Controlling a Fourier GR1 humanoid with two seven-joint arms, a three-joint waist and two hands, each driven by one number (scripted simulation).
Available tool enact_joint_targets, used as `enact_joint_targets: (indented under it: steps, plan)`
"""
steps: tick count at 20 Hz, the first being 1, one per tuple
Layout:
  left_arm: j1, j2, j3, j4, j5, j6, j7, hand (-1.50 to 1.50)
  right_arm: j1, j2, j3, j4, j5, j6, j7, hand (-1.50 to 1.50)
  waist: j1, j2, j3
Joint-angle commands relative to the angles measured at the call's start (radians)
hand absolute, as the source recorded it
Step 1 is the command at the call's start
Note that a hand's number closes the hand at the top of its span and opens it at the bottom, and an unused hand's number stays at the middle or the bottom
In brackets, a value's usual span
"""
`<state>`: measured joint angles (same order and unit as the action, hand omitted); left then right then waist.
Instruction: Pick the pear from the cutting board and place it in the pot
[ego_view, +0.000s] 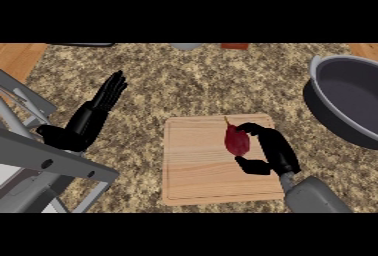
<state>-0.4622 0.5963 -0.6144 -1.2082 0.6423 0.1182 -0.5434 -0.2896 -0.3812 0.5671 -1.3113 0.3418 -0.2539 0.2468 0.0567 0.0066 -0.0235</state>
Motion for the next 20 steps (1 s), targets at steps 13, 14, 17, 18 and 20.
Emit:
enact_joint_targets:
  steps: [13,14,17,18,20]
  plan:
    - [0.090,-0.074,0.061,0.035,0.066,0.177,0.074,0.00,-0.183,0.006,-0.124,0.277,0.117,-0.094,0.137,1.50,0.051,0.009,0.022]
    - [0.096,-0.070,0.053,0.042,0.076,0.136,0.057,0.00,-0.223,-0.023,-0.165,0.318,0.113,-0.085,0.188,1.50,0.073,0.019,0.019]
    - [0.049,-0.068,0.021,0.054,0.063,0.110,0.052,0.00,-0.302,-0.081,-0.211,0.433,0.142,-0.060,0.333,1.50,0.120,0.034,0.017]
    - [0.035,-0.068,0.029,0.067,0.070,0.124,0.057,0.00,-0.329,-0.082,-0.209,0.459,0.168,-0.072,0.372,1.50,0.122,0.029,0.018]
    - [0.013,-0.077,0.013,0.085,0.075,0.114,0.055,0.00,-0.411,-0.099,-0.213,0.508,0.205,-0.068,0.426,1.50,0.142,0.034,0.019]
